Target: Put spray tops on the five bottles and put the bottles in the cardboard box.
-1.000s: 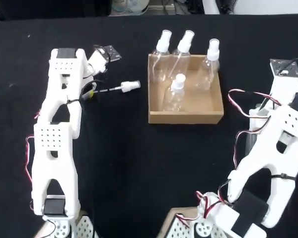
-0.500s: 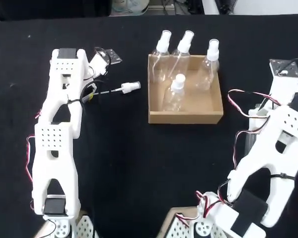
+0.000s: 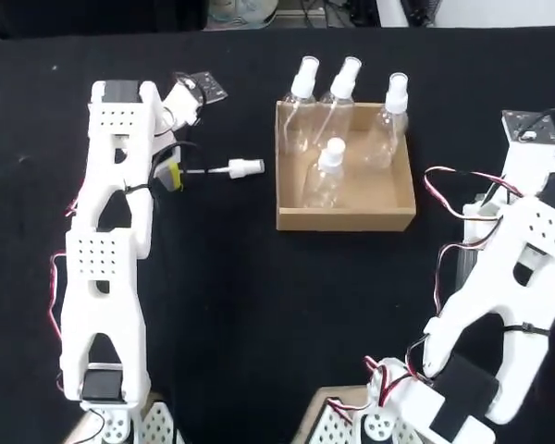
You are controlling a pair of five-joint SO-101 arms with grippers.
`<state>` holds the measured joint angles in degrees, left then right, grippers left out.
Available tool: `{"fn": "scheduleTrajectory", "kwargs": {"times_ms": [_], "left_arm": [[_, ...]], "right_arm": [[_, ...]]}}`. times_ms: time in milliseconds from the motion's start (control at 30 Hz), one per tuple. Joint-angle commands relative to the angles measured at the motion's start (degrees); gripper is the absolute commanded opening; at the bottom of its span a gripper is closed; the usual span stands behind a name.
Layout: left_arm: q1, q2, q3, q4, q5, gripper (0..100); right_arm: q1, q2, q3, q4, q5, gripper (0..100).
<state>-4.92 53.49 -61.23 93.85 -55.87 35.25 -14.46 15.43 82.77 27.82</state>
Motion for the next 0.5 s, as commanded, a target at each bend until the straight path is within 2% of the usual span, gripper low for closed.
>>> {"fn": "scheduleTrajectory", "kwargs": {"times_ms": [0,233,467], "left_arm": [[1.5,-1.0,-3.6,-2.2,-0.3,23],[1.5,-0.9,-0.5,-2.6,-0.5,23],[0.0,-0.9,1.4,-7.7,-0.5,23]], "right_arm": [[-0.9,-2.8,-0.4,-1.1,-0.5,1.1],[-0.9,-2.9,-0.4,-1.1,-0.5,1.1],[-0.9,-2.8,-0.4,-1.1,-0.5,1.1]]}}
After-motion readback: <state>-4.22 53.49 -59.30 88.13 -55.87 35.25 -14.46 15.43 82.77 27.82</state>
